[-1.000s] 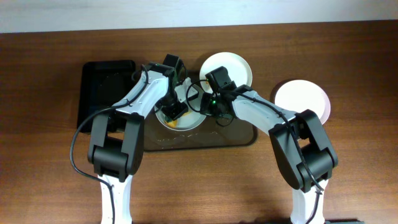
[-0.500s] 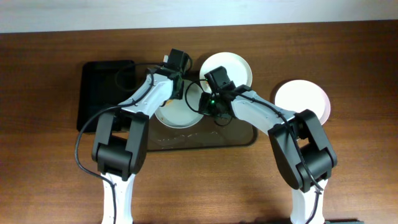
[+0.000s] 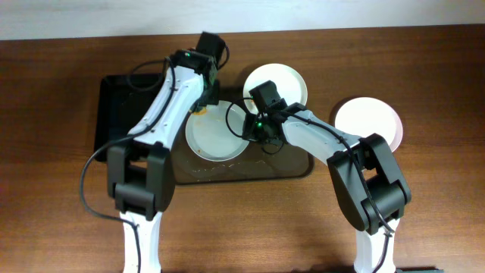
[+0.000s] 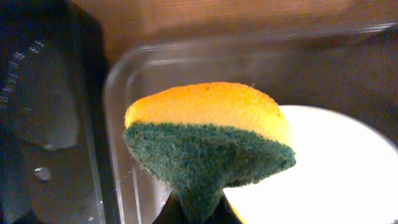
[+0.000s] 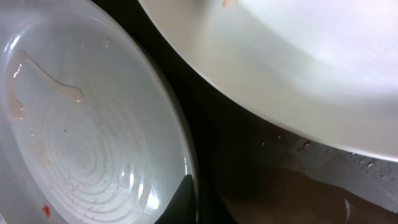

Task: Clean dirty plates on tray and stack at the side
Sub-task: 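Withdraw the sponge with the left gripper and lift the plate right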

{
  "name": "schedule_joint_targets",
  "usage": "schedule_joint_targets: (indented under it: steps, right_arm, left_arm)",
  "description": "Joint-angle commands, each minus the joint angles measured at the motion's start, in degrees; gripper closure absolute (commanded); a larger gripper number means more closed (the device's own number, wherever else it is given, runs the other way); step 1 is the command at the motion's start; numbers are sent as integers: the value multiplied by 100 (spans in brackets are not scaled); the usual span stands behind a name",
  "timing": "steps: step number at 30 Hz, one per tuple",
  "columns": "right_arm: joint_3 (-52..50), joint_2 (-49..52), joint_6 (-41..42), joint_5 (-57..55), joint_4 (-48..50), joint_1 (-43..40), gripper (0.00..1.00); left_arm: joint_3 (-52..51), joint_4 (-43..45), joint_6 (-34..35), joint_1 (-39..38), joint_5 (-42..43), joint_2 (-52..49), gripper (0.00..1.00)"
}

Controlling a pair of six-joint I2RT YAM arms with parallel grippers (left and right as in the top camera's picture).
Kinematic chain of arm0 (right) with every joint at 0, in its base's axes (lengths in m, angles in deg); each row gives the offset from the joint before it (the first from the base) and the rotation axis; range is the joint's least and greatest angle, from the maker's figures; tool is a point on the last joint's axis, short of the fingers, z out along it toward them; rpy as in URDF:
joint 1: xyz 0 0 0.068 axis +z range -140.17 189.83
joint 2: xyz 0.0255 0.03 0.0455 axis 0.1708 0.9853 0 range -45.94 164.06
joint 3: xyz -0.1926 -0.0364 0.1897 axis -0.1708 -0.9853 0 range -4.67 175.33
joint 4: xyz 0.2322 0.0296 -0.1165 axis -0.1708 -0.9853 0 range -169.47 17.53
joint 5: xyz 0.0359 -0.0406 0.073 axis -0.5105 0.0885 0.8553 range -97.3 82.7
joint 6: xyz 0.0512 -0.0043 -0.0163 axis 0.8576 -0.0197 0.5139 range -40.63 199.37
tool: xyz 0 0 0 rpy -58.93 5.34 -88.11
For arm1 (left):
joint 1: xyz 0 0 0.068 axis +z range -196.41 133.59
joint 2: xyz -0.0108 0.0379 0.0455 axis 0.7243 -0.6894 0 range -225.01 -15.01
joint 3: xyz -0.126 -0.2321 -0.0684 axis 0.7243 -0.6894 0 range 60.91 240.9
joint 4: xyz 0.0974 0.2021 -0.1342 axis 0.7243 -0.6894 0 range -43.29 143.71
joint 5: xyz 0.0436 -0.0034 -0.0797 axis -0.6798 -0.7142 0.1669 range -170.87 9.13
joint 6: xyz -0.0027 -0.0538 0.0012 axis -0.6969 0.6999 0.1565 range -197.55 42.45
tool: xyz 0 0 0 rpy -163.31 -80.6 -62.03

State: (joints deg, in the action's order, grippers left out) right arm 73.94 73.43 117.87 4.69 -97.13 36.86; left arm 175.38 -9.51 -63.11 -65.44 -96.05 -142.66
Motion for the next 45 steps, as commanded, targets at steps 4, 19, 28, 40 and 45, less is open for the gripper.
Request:
schedule_joint_targets:
  steps: [4,19,28,40,45]
  right_arm:
    - [26,39,-507,249,-227,-9,96]
    - [122,-1867,-1880,-3303,-1054,697,96]
    - [122,-1932,-1853,-6843,-1040,1853,96]
    - [122,-1932,-1856,-9029,-1040,2369,96]
    - [122,-1932,-1860,-10056,-1045,2583,96]
  left_arm:
    - [236,-195,48,354,568,479,99]
    - [155,-184,52,1099,789,476,94]
    - [-127,-118,52,1102,798,476,94]
    - [-190,-87,52,1099,962,476,94]
    - [-190,-85,52,1099,988,476,94]
